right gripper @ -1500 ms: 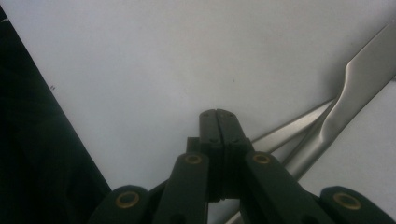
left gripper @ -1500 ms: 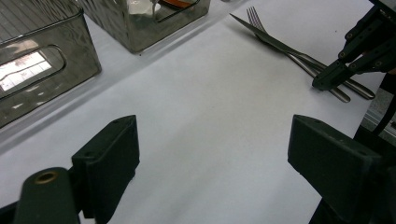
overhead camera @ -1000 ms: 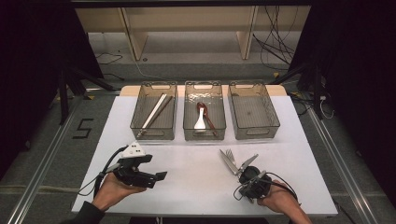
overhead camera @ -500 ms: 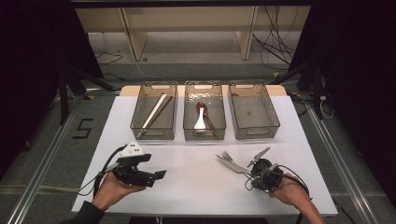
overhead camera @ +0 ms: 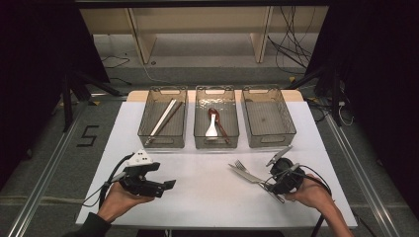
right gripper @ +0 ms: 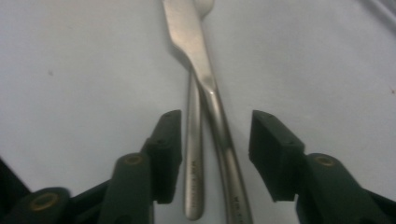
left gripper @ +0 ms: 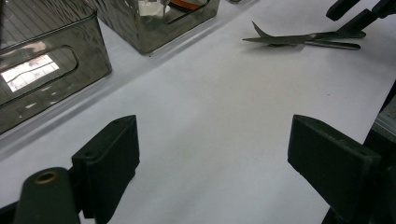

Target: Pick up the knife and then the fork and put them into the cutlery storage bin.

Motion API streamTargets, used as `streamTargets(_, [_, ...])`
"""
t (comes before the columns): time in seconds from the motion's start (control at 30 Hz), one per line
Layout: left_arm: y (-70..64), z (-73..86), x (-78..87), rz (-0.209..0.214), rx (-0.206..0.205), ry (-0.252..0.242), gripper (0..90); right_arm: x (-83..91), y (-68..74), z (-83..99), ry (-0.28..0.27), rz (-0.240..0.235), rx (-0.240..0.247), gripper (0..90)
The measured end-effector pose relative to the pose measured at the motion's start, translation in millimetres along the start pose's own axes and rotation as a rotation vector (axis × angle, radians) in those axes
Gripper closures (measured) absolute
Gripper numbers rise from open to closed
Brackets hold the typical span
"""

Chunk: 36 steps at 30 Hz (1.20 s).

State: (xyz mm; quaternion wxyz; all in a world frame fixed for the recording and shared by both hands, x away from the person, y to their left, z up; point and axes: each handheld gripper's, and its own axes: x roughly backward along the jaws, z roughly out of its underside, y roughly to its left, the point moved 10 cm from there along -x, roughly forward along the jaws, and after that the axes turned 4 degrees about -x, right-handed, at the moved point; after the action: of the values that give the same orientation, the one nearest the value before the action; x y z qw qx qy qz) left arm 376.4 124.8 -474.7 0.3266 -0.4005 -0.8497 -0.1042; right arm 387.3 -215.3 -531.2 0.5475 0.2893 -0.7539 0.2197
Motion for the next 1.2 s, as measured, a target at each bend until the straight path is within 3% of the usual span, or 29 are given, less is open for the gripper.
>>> streamTargets(0.13, [-0.2, 0.3, -0.7, 0.001, 0.000, 0.001, 16.1, -6.6, -5.7, -0.5, 0.039, 0.010, 0.014, 46.8])
streamTargets(0.47, [0.6, 0.7, -0.7, 0.000, 0.000, 0.002, 16.1, -16.4, -14.1, 3.4, 0.096, 0.032, 0.055, 50.7])
streamTargets(0.63, [0.4, 0.8, -1.3, -0.001, 0.000, 0.002, 16.1, -19.6, -13.3, 4.3, 0.117, 0.036, 0.078, 56.1])
streamTargets(1.0, [0.8, 1.0, -1.8, -0.001, -0.004, 0.006, 16.1, -20.3, -6.0, 3.5, 0.138, -0.025, 0.099, 74.7])
streamTargets(1.2, [-0.3, 2.2, -2.7, 0.000, -0.004, 0.016, 16.1, -20.2, -4.8, 3.2, 0.144, -0.015, 0.120, 77.4])
